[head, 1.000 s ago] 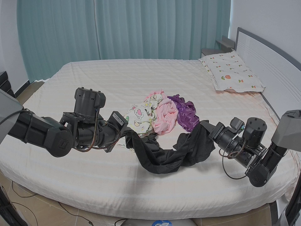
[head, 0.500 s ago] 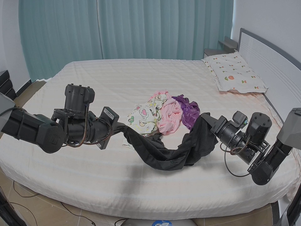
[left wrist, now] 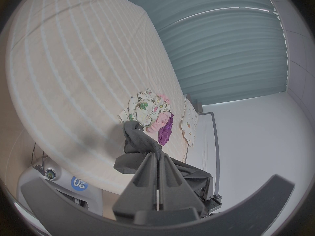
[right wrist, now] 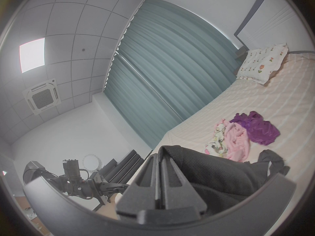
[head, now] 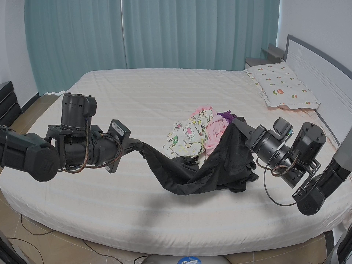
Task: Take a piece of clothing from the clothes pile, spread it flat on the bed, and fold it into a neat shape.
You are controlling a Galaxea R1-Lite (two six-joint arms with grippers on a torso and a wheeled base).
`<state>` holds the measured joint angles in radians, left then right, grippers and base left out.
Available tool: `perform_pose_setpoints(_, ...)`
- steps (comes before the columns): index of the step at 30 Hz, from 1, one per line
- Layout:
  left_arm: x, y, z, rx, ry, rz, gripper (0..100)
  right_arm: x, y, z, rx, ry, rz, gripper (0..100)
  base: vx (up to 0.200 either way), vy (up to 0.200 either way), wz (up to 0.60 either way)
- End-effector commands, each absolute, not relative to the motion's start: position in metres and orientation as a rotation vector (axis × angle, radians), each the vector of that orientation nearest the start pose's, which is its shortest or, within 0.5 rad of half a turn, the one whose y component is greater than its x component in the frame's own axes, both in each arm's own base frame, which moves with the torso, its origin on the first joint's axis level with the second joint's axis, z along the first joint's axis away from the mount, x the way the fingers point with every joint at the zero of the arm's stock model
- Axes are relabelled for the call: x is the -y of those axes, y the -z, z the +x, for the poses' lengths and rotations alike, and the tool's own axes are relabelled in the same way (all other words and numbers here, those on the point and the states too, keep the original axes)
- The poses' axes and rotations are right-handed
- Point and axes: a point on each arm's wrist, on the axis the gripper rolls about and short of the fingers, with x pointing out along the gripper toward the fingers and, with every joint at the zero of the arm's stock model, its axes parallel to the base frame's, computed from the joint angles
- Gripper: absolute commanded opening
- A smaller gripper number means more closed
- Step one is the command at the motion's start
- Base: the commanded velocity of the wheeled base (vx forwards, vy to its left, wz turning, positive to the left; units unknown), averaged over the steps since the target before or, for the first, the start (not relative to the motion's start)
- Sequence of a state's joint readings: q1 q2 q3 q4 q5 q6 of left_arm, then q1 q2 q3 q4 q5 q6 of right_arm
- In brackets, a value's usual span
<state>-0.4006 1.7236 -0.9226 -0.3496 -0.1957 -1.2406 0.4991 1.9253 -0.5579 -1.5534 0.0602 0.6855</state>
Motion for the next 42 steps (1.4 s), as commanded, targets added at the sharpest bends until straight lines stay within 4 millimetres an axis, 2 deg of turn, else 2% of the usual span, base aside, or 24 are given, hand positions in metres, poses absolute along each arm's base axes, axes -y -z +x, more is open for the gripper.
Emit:
perform_pose_setpoints(1, 0.12, -0.191, 0.28, -0.716, 0.239, -1.145, 0, -0.155, -0.156, 0.272, 0.031, -0.633, 0.716, 0, 0.0, 0.2, 0.0)
perform_pose_setpoints(20, 0.111, -0.204, 0.272, -0.663, 0.241, -1.148, 0, -0.179, -0.173, 0.269, 0.07, -0.711, 0.687, 0, 0.0, 0.2, 0.0)
perform_pose_setpoints(26, 0.106, -0.211, 0.268, -0.635, 0.245, -1.154, 0, -0.178, -0.184, 0.266, 0.109, -0.725, 0.686, 0, 0.0, 0.2, 0.0)
perform_pose_setpoints(42, 0.103, -0.212, 0.267, -0.629, 0.243, -1.148, 0, -0.179, -0.183, 0.266, 0.113, -0.733, 0.687, 0, 0.0, 0.2, 0.0)
